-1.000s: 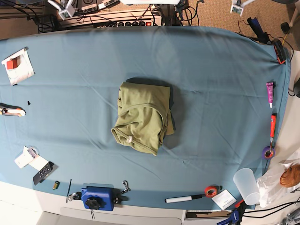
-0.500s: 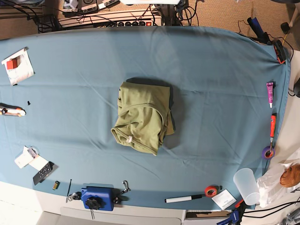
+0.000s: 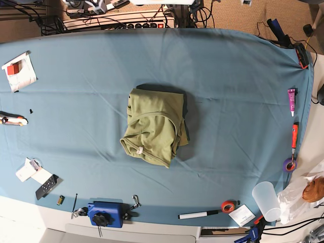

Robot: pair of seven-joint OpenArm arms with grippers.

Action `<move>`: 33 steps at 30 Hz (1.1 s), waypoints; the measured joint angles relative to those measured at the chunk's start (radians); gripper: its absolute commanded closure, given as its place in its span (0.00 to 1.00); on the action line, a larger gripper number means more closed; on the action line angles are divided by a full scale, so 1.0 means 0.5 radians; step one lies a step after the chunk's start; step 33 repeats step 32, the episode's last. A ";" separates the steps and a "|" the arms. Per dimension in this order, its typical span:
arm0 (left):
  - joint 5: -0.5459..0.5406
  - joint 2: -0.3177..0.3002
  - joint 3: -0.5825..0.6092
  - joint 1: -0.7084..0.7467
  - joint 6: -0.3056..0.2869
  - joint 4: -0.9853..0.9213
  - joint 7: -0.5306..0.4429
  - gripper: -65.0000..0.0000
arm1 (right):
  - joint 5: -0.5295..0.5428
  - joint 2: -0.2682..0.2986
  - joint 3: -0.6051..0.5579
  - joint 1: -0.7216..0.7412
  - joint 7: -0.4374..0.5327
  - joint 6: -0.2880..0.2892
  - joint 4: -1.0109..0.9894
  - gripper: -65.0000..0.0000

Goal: Layout the t-shirt on the table in an organized manner, then fold the t-shirt properly

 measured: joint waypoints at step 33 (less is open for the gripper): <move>-0.122 0.189 0.000 -0.375 0.207 -0.612 -0.558 1.00 | -0.159 -0.104 -0.449 0.425 0.929 -0.749 -0.904 1.00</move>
